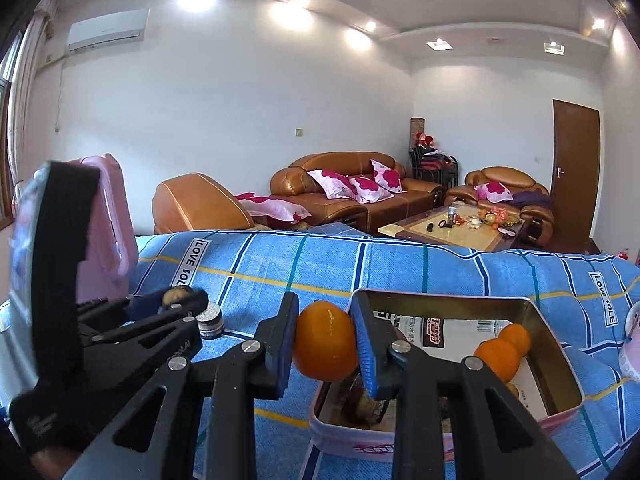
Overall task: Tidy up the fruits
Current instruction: 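Lift the orange with the right gripper while left grasps the small brown bun, then carry the orange and the brown bun over the tin box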
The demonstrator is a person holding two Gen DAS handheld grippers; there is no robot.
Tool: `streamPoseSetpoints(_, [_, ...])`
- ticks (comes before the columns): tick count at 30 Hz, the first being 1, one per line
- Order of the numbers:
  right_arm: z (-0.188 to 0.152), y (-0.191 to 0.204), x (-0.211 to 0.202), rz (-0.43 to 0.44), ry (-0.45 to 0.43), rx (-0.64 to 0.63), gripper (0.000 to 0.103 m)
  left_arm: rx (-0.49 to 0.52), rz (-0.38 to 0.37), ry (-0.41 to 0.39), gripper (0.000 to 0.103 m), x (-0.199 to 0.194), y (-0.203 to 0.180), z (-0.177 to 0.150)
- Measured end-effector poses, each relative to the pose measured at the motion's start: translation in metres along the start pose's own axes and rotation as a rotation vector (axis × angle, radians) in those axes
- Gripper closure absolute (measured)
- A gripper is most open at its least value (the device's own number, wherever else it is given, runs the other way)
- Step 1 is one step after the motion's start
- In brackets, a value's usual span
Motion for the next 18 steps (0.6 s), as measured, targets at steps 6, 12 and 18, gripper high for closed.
streamPoseSetpoints(6, [0.000,0.000,-0.004,-0.021,-0.011,-0.001,0.073,0.029,0.029,-0.034,0.073,-0.005,-0.005,0.010])
streamPoseSetpoints(12, [-0.001,0.003,-0.006,-0.032,-0.017,-0.013,0.073,0.008,0.046,-0.041,0.073,-0.018,-0.004,0.004])
streamPoseSetpoints(18, [-0.005,0.000,-0.015,-0.045,-0.004,-0.025,0.073,0.007,0.042,-0.037,0.073,-0.025,-0.007,-0.002])
Point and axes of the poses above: each gripper's, at about its wrist camera, not at the fingertips, and x roughly the way its jaws point, y to its left, z to its top, the point moved 10 cm from there along x, roughly the way its jaws point, and after that the axes turned 10 degrees about x, right-handed, at the moved point
